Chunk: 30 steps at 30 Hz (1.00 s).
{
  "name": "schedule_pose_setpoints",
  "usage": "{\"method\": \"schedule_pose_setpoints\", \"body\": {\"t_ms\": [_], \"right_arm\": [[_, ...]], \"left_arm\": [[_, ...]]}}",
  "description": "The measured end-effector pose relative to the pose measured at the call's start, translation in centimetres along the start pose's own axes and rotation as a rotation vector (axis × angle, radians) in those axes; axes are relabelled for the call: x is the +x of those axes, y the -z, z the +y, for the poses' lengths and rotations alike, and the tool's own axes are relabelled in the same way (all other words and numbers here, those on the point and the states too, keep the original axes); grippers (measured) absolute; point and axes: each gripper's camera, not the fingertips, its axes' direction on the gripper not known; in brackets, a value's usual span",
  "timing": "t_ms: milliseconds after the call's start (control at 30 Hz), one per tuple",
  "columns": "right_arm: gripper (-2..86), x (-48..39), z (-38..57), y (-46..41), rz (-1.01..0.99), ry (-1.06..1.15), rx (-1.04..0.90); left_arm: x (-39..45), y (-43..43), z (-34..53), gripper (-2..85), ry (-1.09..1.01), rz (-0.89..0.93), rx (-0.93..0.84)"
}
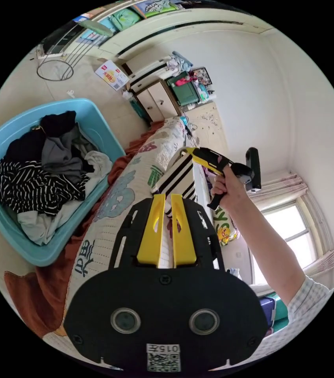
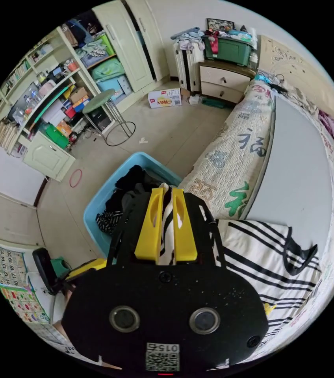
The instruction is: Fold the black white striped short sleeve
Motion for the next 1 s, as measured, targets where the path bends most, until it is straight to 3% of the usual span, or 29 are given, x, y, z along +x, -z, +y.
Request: {"method": "schedule_pose_setpoints", "body": {"t_ms": [167, 367, 567, 733, 900, 1000], "right_arm": [[5.7, 2.4, 4.6, 2.2, 0.014, 0.045, 0.013], [5.5, 8.7, 21.6, 8.4, -0.057, 0.041, 0.064], [5.9, 17.7, 48.7, 12.8, 0.022, -0.264, 0.074], [8.0, 21.2, 70.4, 9.8, 0.092, -0.569, 0.024], [10.4, 22.9, 79.3, 4.3, -0.058, -0.744, 0.069], [11.3, 22.9, 80.7, 1.3, -0.033, -0.781, 0.073]], "left_arm": [[1.0, -2.4, -0.2, 4.9, -0.04, 0.021, -0.134], [5.1, -3.6, 0.9, 5.0, -0.208, -0.042, -0.242], [10.2, -4.2, 4.5, 5.3, -0.422, -0.189, -0.396], [14.3, -0.5, 9.0, 5.7, -0.463, -0.217, -0.431], [17.3, 4.7, 15.1, 6.3, -0.447, -0.34, -0.446], [16.9, 6.0, 18.0, 6.7, -0.356, -0.376, -0.482]]}}
